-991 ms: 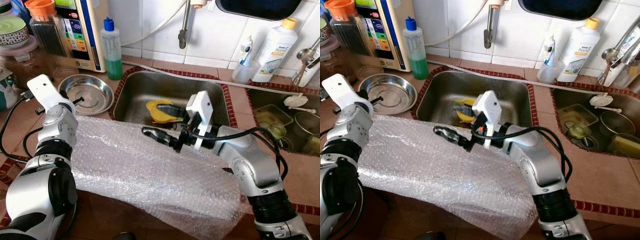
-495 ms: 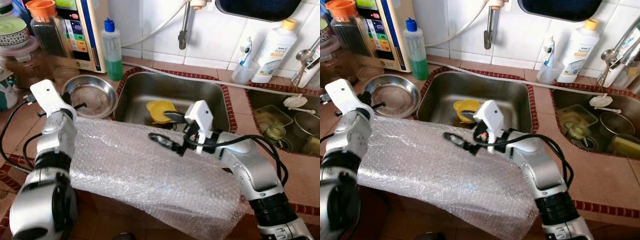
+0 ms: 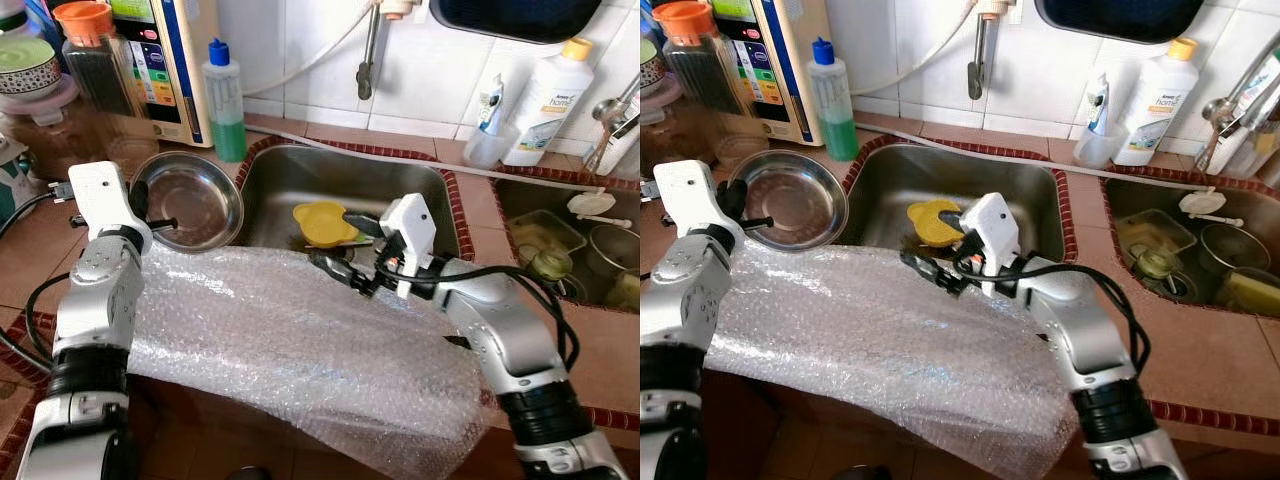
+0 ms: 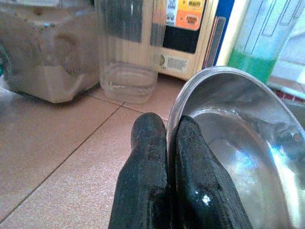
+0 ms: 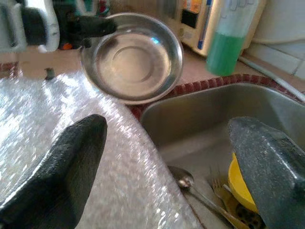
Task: Kitchen organization
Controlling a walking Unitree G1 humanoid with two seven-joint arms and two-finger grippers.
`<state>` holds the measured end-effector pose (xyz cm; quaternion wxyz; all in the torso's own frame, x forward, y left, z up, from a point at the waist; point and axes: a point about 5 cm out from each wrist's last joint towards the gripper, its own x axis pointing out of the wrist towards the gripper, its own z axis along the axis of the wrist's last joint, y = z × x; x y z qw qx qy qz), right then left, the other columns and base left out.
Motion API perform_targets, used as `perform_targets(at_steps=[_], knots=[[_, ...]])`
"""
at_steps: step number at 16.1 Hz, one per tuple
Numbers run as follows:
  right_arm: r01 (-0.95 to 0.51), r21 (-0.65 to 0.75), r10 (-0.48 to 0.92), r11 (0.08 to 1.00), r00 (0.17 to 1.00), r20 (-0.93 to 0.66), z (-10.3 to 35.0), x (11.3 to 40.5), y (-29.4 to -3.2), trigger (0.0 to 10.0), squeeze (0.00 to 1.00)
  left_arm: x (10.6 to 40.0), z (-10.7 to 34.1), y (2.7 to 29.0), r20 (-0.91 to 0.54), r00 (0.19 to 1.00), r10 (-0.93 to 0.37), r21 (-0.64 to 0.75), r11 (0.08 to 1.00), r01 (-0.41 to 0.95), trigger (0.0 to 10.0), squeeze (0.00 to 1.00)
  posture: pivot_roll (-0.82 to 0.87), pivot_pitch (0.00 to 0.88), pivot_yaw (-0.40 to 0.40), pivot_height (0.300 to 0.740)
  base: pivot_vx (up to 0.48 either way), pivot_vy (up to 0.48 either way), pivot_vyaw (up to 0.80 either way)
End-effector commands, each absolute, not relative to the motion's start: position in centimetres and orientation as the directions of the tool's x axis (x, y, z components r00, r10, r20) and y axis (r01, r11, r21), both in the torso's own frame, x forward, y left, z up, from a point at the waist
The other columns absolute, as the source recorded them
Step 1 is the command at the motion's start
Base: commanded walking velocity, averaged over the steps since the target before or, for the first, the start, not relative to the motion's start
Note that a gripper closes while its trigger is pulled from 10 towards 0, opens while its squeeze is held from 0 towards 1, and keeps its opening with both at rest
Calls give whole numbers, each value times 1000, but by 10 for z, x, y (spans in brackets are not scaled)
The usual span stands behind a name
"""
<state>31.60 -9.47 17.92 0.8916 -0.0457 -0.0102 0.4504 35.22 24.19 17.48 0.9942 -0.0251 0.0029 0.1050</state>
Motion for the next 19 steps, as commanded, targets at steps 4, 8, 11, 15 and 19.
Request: perform_targets(at_steps=[4,8,11,15,19], knots=[[-735,-84,739,673,673,30,187,328,-100,10000,0,339,179,242,62,972,225,-99,971,-218,0,0,124,30,-27,740,0,0,0],[-689,-76,693,721,718,65,189,340,-96,10000,0,330,209,228,271,943,195,-58,981,-186,0,0,133,34,-44,740,0,0,0],[-649,-60,651,759,753,96,193,350,-92,10000,0,333,225,218,349,923,165,-93,986,-141,0,0,133,33,-50,740,0,0,0],[-518,0,512,856,847,142,202,372,-95,10000,0,341,244,194,411,908,75,-164,986,-8,0,0,128,38,-52,740,0,0,0],[-400,209,368,892,913,176,214,389,-102,10000,0,341,247,147,435,894,-105,-145,972,185,0,0,129,42,-55,740,0,0,0]])
